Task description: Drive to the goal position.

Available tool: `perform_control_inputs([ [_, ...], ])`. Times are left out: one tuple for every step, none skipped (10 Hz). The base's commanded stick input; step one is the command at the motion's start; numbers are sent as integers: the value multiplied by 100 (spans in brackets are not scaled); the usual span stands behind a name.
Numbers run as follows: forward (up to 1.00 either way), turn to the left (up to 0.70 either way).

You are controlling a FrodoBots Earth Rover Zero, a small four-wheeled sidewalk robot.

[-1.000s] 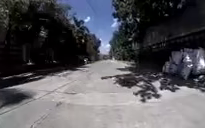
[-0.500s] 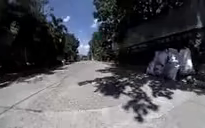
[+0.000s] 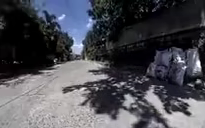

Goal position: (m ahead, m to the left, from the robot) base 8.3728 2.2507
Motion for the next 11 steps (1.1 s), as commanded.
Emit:
perform_control_inputs([
  [100,0],
  [100,0],
  [100,0],
  [100,4],
  [100,11],
  [100,2],
  [100,0],
  [100,0],
  [100,0],
  [100,0],
  [100,0],
])
